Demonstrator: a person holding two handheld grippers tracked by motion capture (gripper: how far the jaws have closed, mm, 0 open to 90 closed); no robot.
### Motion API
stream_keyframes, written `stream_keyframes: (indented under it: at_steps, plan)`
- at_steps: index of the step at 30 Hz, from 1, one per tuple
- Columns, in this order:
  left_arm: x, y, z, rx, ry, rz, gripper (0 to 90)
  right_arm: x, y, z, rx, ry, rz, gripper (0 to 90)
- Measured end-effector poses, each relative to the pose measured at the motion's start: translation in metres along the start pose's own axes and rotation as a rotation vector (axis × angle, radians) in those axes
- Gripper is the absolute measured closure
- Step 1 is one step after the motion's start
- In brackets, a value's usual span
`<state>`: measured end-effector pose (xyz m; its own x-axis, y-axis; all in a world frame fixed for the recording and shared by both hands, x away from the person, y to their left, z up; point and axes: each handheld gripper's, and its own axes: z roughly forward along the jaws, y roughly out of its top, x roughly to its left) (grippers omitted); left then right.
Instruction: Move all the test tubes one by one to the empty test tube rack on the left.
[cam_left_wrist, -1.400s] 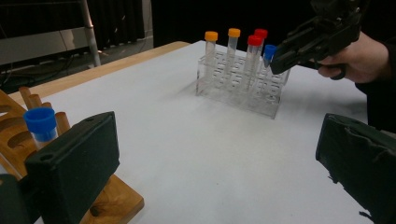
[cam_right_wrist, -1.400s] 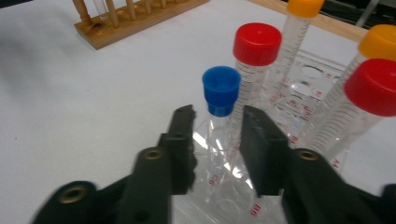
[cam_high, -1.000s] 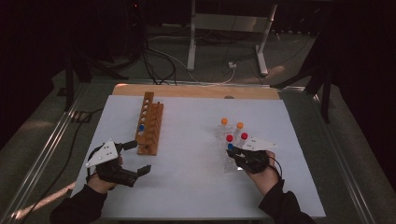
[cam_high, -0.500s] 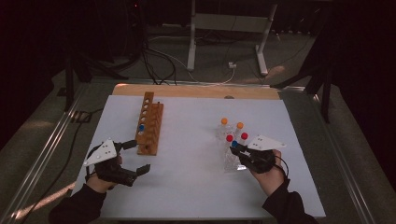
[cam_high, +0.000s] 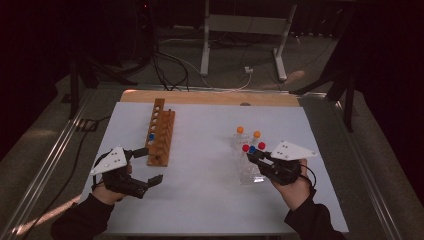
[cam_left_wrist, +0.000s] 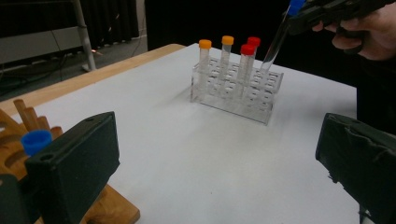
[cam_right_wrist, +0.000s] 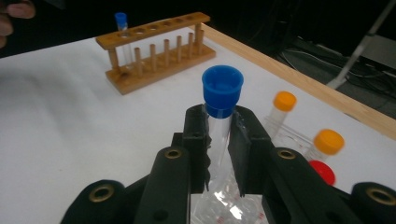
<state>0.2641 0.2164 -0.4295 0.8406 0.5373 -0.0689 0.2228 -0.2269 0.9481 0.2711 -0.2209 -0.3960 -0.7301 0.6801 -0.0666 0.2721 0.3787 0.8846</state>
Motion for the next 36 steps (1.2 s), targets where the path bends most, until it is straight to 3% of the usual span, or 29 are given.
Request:
stream_keyframes:
  at_steps: [10,19,27,36]
  plan:
    - [-0.007,0.015,0.008,-0.003,-0.037,0.02,0.6,0.012,0.005,0.008,0.007,0.067,-0.019,76.9]
    - [-0.01,0.023,0.021,0.015,-0.083,0.004,0.7,0.025,0.006,0.025,0.023,0.13,-0.035,76.9]
    - [-0.015,0.029,0.035,0.02,-0.131,-0.002,1.4,0.036,0.003,0.038,0.036,0.17,-0.044,76.9]
    - [-0.022,0.037,0.049,0.031,-0.15,0.016,1.7,0.046,0.001,0.048,0.048,0.203,-0.058,76.9]
